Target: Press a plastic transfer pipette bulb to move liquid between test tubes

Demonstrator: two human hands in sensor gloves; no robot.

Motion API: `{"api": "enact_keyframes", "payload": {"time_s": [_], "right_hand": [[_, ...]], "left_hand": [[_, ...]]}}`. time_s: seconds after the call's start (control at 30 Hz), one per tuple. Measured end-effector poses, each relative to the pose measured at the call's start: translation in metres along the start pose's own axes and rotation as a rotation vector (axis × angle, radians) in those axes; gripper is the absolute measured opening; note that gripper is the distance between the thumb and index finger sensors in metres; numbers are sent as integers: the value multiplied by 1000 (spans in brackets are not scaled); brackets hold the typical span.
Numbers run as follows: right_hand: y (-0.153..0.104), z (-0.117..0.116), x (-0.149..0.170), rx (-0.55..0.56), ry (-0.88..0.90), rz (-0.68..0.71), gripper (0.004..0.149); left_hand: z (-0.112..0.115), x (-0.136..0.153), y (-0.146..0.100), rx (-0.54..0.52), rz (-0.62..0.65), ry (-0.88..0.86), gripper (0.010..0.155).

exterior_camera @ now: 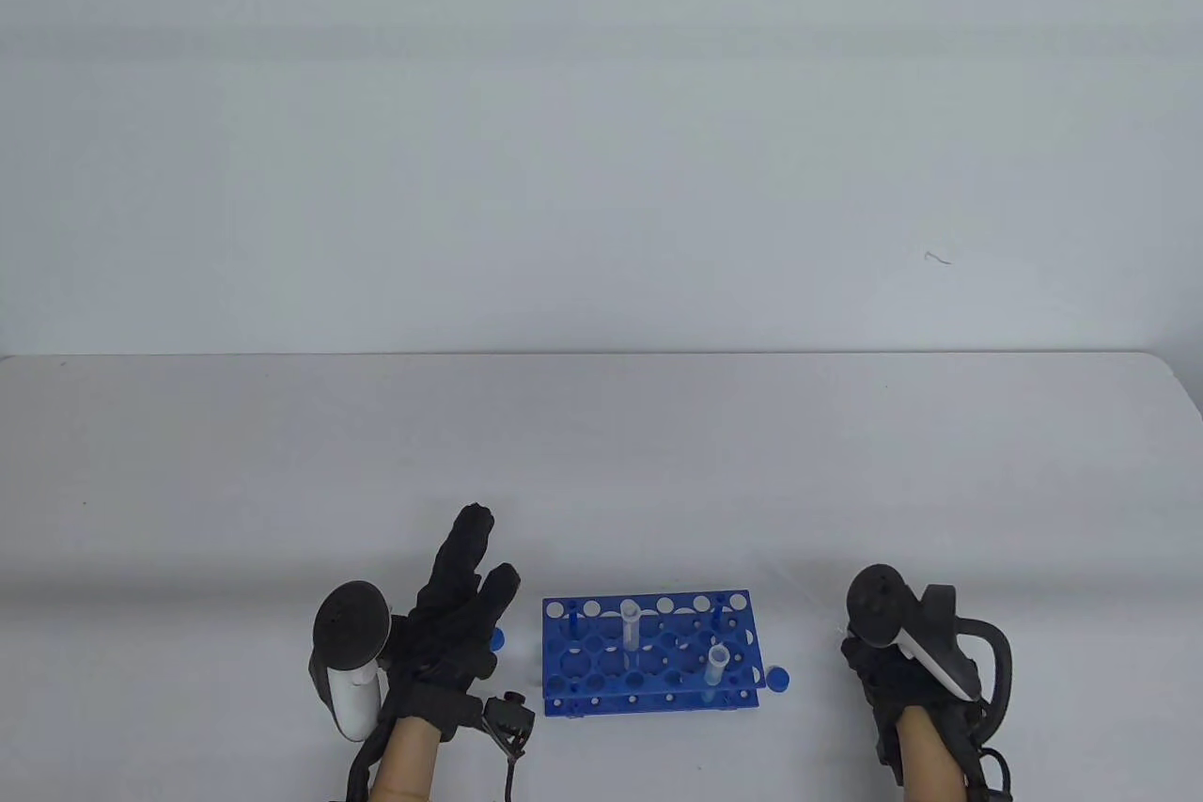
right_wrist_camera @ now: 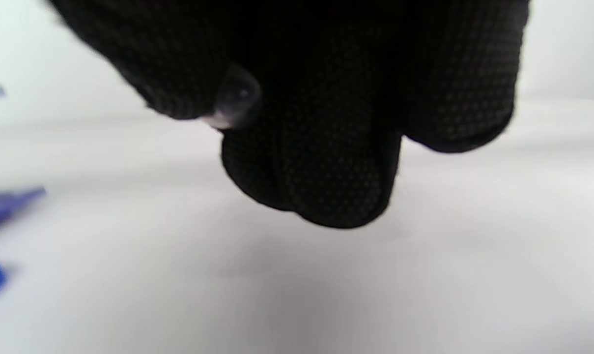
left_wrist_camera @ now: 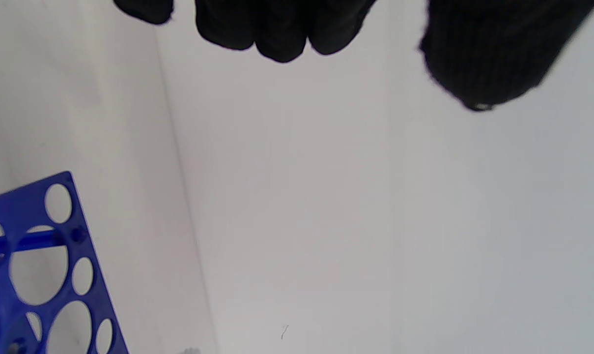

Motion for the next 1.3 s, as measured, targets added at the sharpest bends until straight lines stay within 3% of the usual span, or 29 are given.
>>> {"api": "enact_keyframes", "payload": {"time_s": [0.23, 0.4, 0.7, 0.9, 1.07, 1.3], "right_hand": [[-17, 58, 4, 160, 277, 29, 45], [-29, 100, 0, 248, 365, 90, 48], [-51, 175, -51, 370, 279, 303, 46], [-70, 192, -96, 370, 93, 428, 45], [-87, 187, -128, 382, -90, 496, 43], [-102, 180, -147, 439, -222, 570, 40]], "left_hand": [[0, 0, -1, 5, 4, 3, 90], [1, -1, 0, 15, 12, -5, 90], [-4, 0, -1, 3, 7, -3, 90], [-4, 0, -1, 1, 7, 2, 89], [-5, 0, -1, -5, 0, 8, 89], [-5, 1, -1, -5, -4, 22, 89]]}}
Point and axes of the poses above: the tracker on the back of each hand, its own x axis roughly to the little-finger side, its own y axis roughly from the wrist to the fingertips, z = x × y, the point moved 2 cm from there along y, roughly from the wrist to the fingertips, and after that the axes turned 1 degree about -z, right-handed, at the moved point
